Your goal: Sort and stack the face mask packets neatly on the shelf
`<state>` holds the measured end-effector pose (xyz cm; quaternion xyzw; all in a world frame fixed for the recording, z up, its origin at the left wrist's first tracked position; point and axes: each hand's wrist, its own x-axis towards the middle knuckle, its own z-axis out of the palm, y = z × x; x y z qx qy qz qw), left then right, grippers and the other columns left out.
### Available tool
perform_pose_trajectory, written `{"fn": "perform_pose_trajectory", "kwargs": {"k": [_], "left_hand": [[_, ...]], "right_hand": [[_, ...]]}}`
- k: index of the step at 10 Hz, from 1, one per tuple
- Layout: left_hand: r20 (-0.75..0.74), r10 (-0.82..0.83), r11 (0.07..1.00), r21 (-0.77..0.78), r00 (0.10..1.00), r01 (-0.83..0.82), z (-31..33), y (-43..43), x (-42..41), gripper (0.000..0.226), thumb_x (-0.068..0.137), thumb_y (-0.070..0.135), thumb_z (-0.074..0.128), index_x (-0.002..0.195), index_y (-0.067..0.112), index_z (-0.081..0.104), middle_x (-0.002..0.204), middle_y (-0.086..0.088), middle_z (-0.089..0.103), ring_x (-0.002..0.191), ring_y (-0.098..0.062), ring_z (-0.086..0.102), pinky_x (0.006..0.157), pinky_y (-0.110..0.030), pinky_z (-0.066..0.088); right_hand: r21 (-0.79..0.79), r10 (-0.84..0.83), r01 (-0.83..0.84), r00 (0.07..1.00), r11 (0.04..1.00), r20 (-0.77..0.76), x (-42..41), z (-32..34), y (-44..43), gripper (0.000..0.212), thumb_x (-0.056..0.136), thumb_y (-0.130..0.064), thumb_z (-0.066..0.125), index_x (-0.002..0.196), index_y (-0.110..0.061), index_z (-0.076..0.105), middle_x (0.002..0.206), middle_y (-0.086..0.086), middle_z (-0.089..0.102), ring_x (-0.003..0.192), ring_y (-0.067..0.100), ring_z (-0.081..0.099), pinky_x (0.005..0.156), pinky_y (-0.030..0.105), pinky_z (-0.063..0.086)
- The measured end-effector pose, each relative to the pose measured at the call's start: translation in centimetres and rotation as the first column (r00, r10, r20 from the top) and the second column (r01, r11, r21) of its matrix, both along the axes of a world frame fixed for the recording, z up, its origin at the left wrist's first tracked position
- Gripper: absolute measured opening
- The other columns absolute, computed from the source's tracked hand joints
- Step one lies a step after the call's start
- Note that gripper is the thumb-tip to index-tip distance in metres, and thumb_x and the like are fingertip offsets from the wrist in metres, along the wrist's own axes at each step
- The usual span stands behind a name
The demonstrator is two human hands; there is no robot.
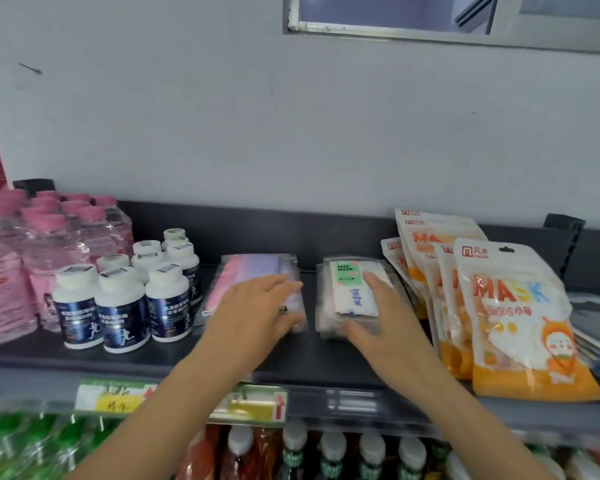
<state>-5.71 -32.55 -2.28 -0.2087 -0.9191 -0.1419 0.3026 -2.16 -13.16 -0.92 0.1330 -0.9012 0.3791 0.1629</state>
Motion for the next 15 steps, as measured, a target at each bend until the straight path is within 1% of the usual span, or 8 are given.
{"fn": "perform_pose_trajectory", "kwargs": {"k": [2, 4, 6, 7, 9, 11, 12, 15], "left_hand": [[0.302, 0.186, 0.983, -0.065, 0.935, -0.175, -0.4, -4.0, 0.4, 0.077, 0.090, 0.051, 0.048, 0.150, 0.014, 0.016, 0.156, -0.009, 0.020, 0.142, -0.027, 0.020, 0.114, -0.035, 0.019], [0.444, 0.190, 0.941, 0.172, 0.876, -0.292, 0.6, -4.3, -3.4, 0.067, 0.098, 0.044, 0.035, 0.146, 0.001, 0.018, 0.151, -0.020, 0.028, 0.136, -0.033, 0.031, 0.111, -0.039, 0.027], [0.659, 0.255, 0.922, 0.054, 0.708, -0.382, 2.1, -3.6, -6.8, 0.077, 0.098, 0.042, 0.039, 0.145, -0.009, 0.007, 0.151, -0.026, 0.022, 0.136, -0.039, 0.030, 0.107, -0.041, 0.034], [0.722, 0.226, 0.917, 0.067, 0.654, -0.392, 2.1, -4.1, -7.8, 0.088, 0.095, 0.049, 0.041, 0.145, -0.012, 0.001, 0.151, -0.023, 0.025, 0.136, -0.036, 0.033, 0.106, -0.037, 0.034], [0.692, 0.179, 0.930, 0.113, 0.700, -0.350, 2.4, -4.1, -8.2, 0.076, 0.095, 0.045, 0.046, 0.146, -0.002, 0.015, 0.147, -0.018, 0.036, 0.130, -0.032, 0.042, 0.100, -0.033, 0.036], [0.698, 0.173, 0.939, 0.097, 0.695, -0.331, 2.3, -4.4, -7.9, 0.070, 0.097, 0.045, 0.039, 0.148, 0.003, 0.019, 0.149, -0.017, 0.034, 0.132, -0.031, 0.040, 0.105, -0.036, 0.034], [0.689, 0.217, 0.941, 0.040, 0.692, -0.335, 2.6, -3.8, -7.4, 0.068, 0.099, 0.043, 0.035, 0.149, 0.003, 0.015, 0.154, -0.020, 0.021, 0.139, -0.035, 0.027, 0.109, -0.041, 0.032], [0.342, 0.263, 0.962, -0.022, 0.902, -0.272, 2.3, -1.2, -4.9, 0.056, 0.099, 0.038, 0.037, 0.144, 0.005, 0.029, 0.155, -0.016, 0.019, 0.141, -0.033, 0.021, 0.113, -0.044, 0.026]], "right_hand": [[0.026, 0.073, -0.076, 0.991, 0.997, 0.108, -1.4, 0.2, -6.1, 0.071, 0.091, -0.028, 0.057, 0.149, -0.019, 0.016, 0.156, -0.005, 0.019, 0.142, 0.010, 0.018, 0.109, 0.020, 0.017], [-0.256, -0.004, 0.117, 0.915, 0.960, 0.404, -6.6, 3.1, -8.7, 0.057, 0.091, -0.019, 0.054, 0.141, -0.003, 0.031, 0.142, 0.013, 0.041, 0.123, 0.026, 0.045, 0.096, 0.029, 0.036], [-0.163, -0.065, 0.185, 0.829, 0.969, 0.555, -8.7, 2.2, -9.9, 0.014, 0.084, -0.007, 0.062, 0.079, -0.006, 0.049, 0.076, 0.008, 0.046, 0.061, 0.016, 0.041, 0.051, 0.025, 0.032], [-0.212, -0.048, 0.212, 0.805, 0.954, 0.591, -9.0, 1.9, -9.9, 0.022, 0.086, -0.010, 0.061, 0.105, -0.003, 0.052, 0.080, 0.009, 0.047, 0.057, 0.014, 0.038, 0.046, 0.024, 0.032], [-0.305, 0.022, 0.207, 0.795, 0.930, 0.606, -9.3, 2.0, -9.9, 0.015, 0.082, -0.005, 0.059, 0.096, -0.005, 0.054, 0.071, 0.007, 0.047, 0.050, 0.011, 0.036, 0.046, 0.021, 0.032], [-0.411, 0.100, 0.196, 0.796, 0.890, 0.596, -9.3, 1.8, -9.4, 0.024, 0.086, -0.004, 0.057, 0.109, -0.004, 0.050, 0.079, 0.009, 0.057, 0.071, 0.015, 0.045, 0.067, 0.028, 0.041], [-0.376, 0.085, 0.183, 0.800, 0.908, 0.594, -8.9, 1.6, -9.3, 0.052, 0.084, -0.011, 0.062, 0.131, -0.004, 0.042, 0.124, 0.014, 0.053, 0.106, 0.022, 0.053, 0.091, 0.035, 0.045], [-0.311, 0.103, 0.000, 0.943, 0.950, 0.316, -4.6, 3.6, -7.7, 0.078, 0.087, -0.020, 0.061, 0.150, -0.015, 0.015, 0.157, -0.001, 0.018, 0.142, 0.018, 0.024, 0.106, 0.032, 0.030]]}}
